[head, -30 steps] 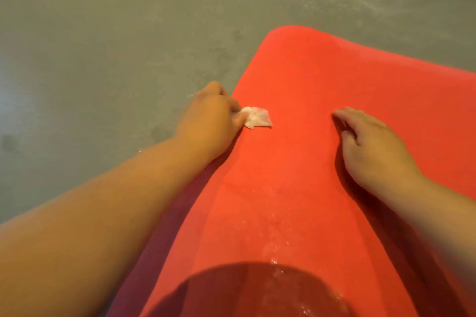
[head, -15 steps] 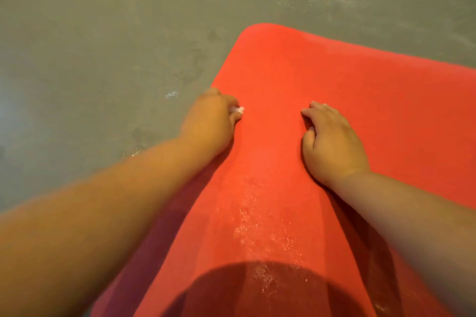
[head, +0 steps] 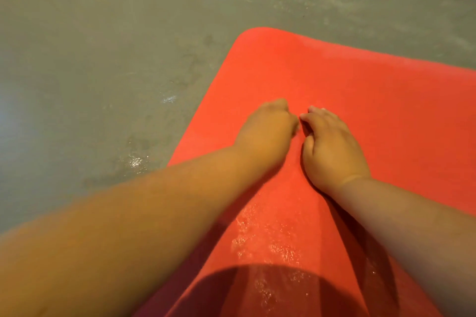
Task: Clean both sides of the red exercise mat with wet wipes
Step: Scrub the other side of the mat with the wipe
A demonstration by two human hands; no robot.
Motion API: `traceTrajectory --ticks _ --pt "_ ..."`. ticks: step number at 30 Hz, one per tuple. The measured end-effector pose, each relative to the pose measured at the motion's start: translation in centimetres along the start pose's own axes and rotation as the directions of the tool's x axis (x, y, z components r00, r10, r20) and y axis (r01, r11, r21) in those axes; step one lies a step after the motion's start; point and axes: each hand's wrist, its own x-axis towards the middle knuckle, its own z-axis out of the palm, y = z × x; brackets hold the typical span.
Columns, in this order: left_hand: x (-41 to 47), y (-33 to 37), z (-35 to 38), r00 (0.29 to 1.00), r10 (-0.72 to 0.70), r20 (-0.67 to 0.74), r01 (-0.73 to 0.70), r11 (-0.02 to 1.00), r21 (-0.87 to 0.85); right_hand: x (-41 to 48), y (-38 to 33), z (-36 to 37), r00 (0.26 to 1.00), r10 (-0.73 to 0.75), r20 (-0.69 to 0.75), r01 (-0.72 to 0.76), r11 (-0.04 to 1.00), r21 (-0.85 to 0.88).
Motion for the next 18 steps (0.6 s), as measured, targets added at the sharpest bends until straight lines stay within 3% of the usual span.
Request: traceTrajectory --ticks 1,3,5,7,8,10,14,16,18 --pt "-0.9 -0.1 -0.1 0.994 0.106 0.012 -0.106 0.994 0.007 0.0 0.0 0.0 1.0 0.0 0.0 0.0 1.0 0.002" --pt "-0.8 -3.1 -1.0 0.994 0.109 -0.021 -0.107 0.992 0.059 0.0 0.1 0.1 1.0 -0.001 -0.002 0.001 1.0 -0.001" --pt "0.3 -7.2 -1.7 0.988 -0.093 -0.126 0.106 0.989 0.107 0.2 0.2 0.2 1.0 -0.004 0.001 0.004 1.0 -0.007" --pt "0.7 -9.4 -2.4 0.93 -0.326 -0.172 0.344 0.935 0.084 0.1 0.2 0.1 1.0 0.003 0.005 -0.003 1.0 -0.002" --pt "0.4 -9.0 -2.3 0.909 -0.38 -0.174 0.395 0.916 0.064 0.1 0.1 0.2 1.0 0.005 0.005 -0.005 1.0 0.003" --pt "-1.2 -5.6 -1.6 0.925 -0.362 -0.111 0.367 0.93 0.028 0.0 0.2 0.1 1.0 0.006 0.003 -0.006 1.0 0.006" --pt "-6.3 0.8 -1.0 0.998 -0.061 0.032 0.061 0.998 -0.012 -0.1 0.2 0.1 1.0 -0.008 -0.021 0.008 1.0 -0.002" --pt "-5.9 -2.3 -1.7 0.997 -0.083 -0.001 0.082 0.992 0.1 0.0 0.1 0.1 0.999 -0.017 -0.033 0.017 1.0 -0.001" --pt "-5.3 -6.5 -2.7 0.971 -0.222 -0.083 0.234 0.956 0.177 0.1 0.1 0.2 0.999 -0.02 -0.044 0.02 1.0 0.003"
